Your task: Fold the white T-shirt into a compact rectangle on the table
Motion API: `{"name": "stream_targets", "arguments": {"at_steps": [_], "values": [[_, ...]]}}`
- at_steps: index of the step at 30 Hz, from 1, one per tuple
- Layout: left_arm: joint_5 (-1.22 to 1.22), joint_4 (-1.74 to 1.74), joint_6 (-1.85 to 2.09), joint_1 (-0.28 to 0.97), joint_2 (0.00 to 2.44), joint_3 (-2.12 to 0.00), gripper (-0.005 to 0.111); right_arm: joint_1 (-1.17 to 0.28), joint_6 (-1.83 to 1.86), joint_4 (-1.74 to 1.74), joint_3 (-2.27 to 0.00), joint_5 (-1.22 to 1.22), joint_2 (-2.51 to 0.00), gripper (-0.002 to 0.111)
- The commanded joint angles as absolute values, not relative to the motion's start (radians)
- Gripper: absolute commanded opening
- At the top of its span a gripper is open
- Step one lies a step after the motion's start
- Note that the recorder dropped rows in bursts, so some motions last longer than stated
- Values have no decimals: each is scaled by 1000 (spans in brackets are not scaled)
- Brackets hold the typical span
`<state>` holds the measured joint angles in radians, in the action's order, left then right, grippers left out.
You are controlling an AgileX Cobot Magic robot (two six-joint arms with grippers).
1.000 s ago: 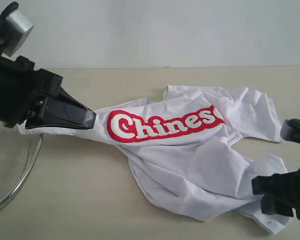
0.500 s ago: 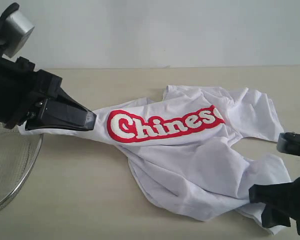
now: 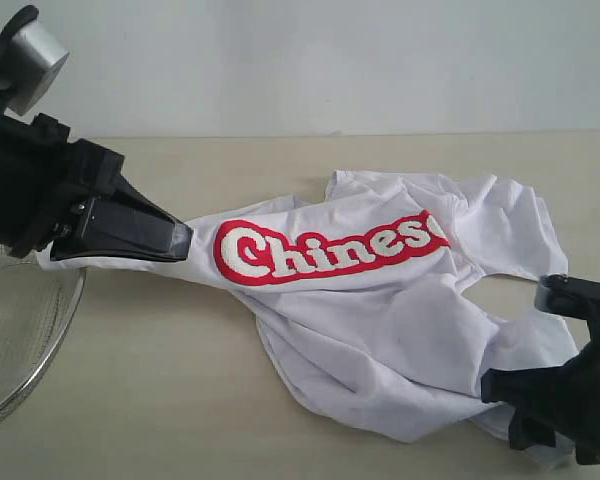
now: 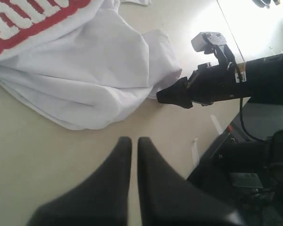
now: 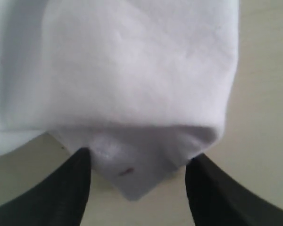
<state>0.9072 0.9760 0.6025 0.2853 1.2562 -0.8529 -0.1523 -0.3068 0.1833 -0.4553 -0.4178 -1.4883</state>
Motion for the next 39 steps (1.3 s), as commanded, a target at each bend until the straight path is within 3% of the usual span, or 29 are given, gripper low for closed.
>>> {"name": "stream_targets", "arguments": {"at_steps": [1,3,4,7,22,29,34,37,39], "values": [[913,992,607,289,1251,-848,5,-148,-294,176,-459,-373,-1497,52],[913,1004,607,289,1251,-848,5,-148,-292,176,-459,-374,-1497,40],[913,1010,607,289,1251,-848,5,-148,-275,176,-459,-378,-1497,26],[913,1013,607,289,1251,-848,5,-148,-253,172,-459,-400,-1497,0],[920,1012,607,289,1251,-848,5,-148,-214,-41,-492,-726,-1497,0],[924,1012,607,289,1251,-848,5,-148,-373,-284,-518,-876,-1497,0],[920,1012,607,289,1251,-848,5,-148,-371,-243,-550,-874,-1497,1],[920,1010,607,289,1251,-848,5,-148,-344,-221,-550,-857,-1497,13],[920,1010,607,289,1251,-848,5,-148,-342,-221,-550,-854,-1497,35]]}}
